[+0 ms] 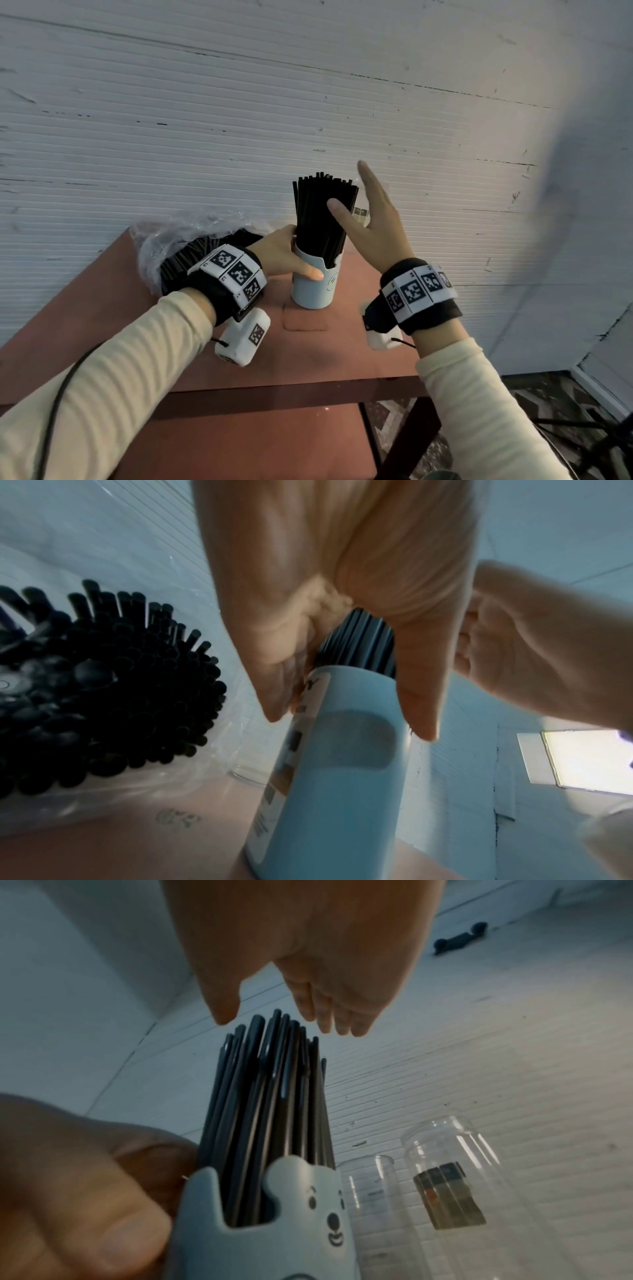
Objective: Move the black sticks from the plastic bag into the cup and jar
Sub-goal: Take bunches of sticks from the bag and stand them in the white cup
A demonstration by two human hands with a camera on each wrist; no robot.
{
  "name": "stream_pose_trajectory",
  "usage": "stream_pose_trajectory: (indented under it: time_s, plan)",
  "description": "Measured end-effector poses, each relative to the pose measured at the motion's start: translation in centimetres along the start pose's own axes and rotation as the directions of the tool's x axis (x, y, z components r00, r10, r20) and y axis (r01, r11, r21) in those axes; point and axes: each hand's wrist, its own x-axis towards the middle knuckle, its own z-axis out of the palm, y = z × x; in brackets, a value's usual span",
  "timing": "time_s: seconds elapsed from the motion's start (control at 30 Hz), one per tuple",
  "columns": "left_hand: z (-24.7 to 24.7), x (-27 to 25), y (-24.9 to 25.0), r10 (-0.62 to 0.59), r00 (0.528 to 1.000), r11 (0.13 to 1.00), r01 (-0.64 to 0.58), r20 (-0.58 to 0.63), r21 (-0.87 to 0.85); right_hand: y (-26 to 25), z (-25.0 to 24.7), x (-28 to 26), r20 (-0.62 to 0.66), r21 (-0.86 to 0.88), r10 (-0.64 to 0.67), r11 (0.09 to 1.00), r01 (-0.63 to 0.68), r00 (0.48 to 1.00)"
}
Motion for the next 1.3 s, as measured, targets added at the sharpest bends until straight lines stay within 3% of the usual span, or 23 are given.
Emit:
stream_pose_trajectory:
  time_s: [0.1,0.17,0.27,0.33,0.37,0.43,0.57,0.7,1.03,1.3]
  plan:
    - [-1.1,-0.2,0.1,-0.03,0.998,0.998,0.033,-0.059,0.053,0.7,-0.6,-0.1,0.048,0.064,0.135,0.988,-0.138,0.99]
    - [-2.7,-0.6,0.5,0.009,0.978,0.999,0.0,-0.208,0.045,1.3,-0.7,0.0,0.165,0.072,0.209,0.972,-0.223,0.964]
    - [-5.7,-1.6,0.9,0.163,0.883,0.986,-0.129,-0.44,0.108,2.3,0.0,0.0,0.374,-0.03,0.311,0.946,-0.324,0.874]
    - [-7.7,-2.4,0.7,0.221,0.83,0.973,-0.154,-0.512,0.171,2.3,0.8,-0.1,0.473,-0.076,0.359,0.926,-0.369,0.804]
    - [-8.6,-2.7,0.2,0.223,0.825,0.97,-0.135,-0.519,0.203,2.2,1.2,-0.2,0.499,-0.063,0.378,0.914,-0.402,0.78]
    - [-10.4,-3.2,-1.0,0.176,0.865,0.966,-0.059,-0.47,0.252,2.0,1.8,-0.5,0.515,0.009,0.405,0.879,-0.477,0.756]
    - [-13.1,-4.5,-3.6,0.044,0.959,0.922,0.069,-0.279,0.382,2.2,2.5,-0.8,0.423,0.093,0.449,0.842,-0.531,0.787]
    - [-13.9,-5.0,-4.9,0.028,0.986,0.924,0.038,-0.165,0.38,2.4,3.4,-0.3,0.286,0.029,0.498,0.85,-0.526,0.819]
    - [-14.5,-4.2,-6.2,0.084,0.95,0.943,0.022,-0.3,0.332,2.4,9.7,4.3,0.166,-0.055,0.537,0.843,-0.536,0.827]
    - [-16.6,-4.0,-6.5,0.066,0.93,0.961,0.038,-0.362,0.274,3.0,14.0,7.6,0.211,-0.015,0.526,0.844,-0.535,0.824]
